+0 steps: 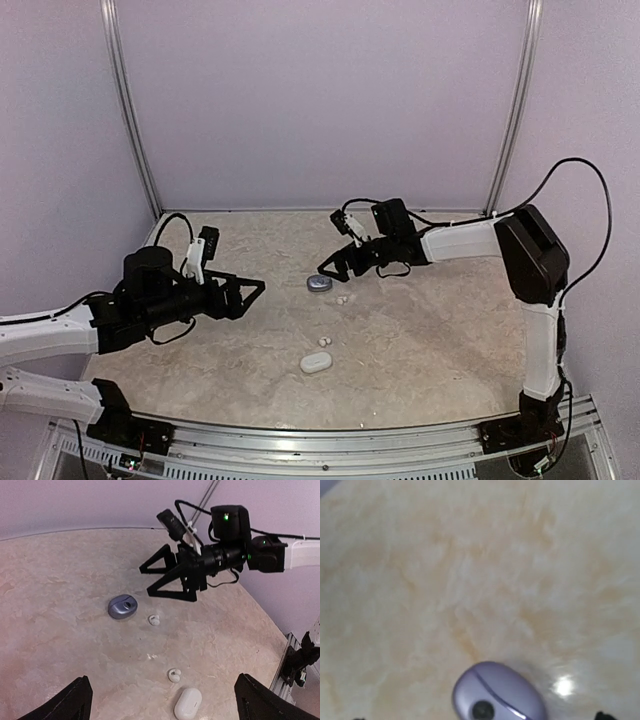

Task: Insert the wireless bluetooth earbuds into the charging case
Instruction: Place the charging case with the earbuds at the center of the board, then pick up the charging case from the center of the board.

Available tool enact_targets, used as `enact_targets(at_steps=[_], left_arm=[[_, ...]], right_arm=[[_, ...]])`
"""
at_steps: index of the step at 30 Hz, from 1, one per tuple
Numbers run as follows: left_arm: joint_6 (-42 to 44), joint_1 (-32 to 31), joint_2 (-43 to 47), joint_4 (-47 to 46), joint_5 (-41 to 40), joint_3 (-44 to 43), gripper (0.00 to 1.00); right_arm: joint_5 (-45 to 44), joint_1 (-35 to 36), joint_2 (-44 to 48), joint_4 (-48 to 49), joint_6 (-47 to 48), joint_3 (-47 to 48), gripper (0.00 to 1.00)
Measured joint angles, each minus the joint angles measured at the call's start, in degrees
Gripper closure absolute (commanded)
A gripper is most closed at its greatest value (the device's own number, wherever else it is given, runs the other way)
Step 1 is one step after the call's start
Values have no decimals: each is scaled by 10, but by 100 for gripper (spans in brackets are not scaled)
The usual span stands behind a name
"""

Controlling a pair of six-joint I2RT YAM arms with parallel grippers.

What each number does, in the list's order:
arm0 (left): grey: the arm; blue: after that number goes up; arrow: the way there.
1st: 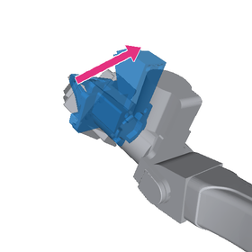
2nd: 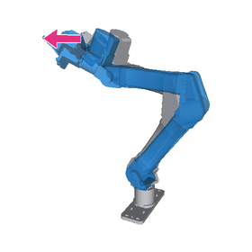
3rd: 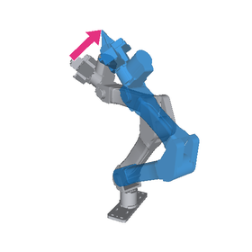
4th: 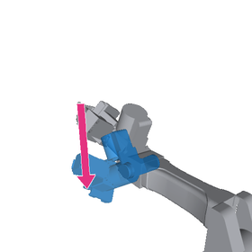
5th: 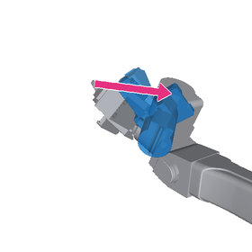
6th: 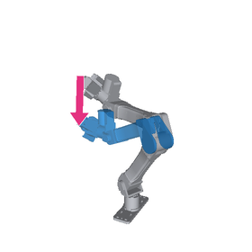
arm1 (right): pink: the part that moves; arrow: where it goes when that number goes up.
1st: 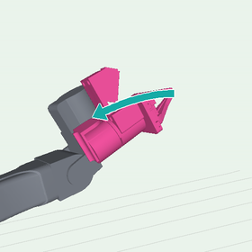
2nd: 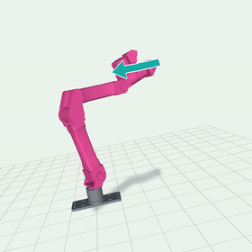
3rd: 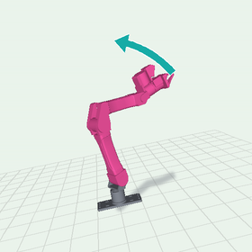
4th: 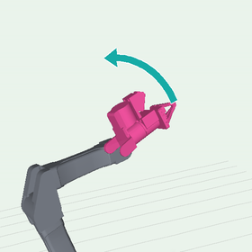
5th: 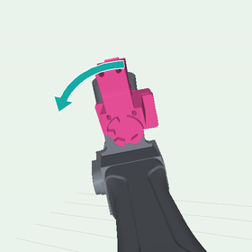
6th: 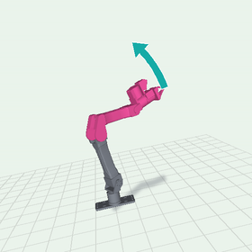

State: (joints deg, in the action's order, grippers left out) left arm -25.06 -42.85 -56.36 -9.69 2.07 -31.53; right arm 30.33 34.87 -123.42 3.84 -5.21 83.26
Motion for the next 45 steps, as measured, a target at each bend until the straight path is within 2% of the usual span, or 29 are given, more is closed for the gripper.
enact_targets(at_steps=[4, 9, 15, 19, 27, 37, 45], left_arm=[[49, -67, -24, -6, -13, 27, 2], [111, -144, -98, -39, -30, 26, 7], [170, -165, -192, -83, -26, 26, 17], [207, -171, -250, -106, -20, 22, 23], [271, -204, -352, -122, -40, -9, 29], [311, -214, -441, -139, -44, -48, 40], [326, -214, -454, -154, -36, -57, 61]], right_arm=[[-26, -5, 104, 12, 15, -63, 1], [-53, -5, 239, 57, 28, -173, 1], [-77, -5, 383, 98, 26, -320, 0], [-63, -5, 453, 92, 25, -369, 1], [-17, -5, 547, 98, -18, -459, 0], [-2, -5, 597, 97, -47, -512, 2], [6, -5, 603, 100, -55, -525, 5]])
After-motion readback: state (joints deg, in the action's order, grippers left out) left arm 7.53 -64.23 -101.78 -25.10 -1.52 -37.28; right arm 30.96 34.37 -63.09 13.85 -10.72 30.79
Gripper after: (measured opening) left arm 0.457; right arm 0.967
